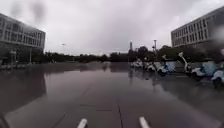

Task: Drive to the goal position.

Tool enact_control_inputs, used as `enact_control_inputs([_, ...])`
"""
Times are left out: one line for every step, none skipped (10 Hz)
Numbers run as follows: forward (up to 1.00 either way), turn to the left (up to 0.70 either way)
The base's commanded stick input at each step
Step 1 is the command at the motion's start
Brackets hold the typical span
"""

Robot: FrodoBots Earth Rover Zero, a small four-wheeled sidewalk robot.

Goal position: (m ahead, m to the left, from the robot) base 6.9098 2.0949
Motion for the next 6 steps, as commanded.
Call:
enact_control_inputs([1.00, 0.16])
enact_control_inputs([1.00, 0.03])
enact_control_inputs([1.00, 0.03])
enact_control_inputs([1.00, 0.03])
enact_control_inputs([1.00, 0.03])
enact_control_inputs([1.00, 0.03])
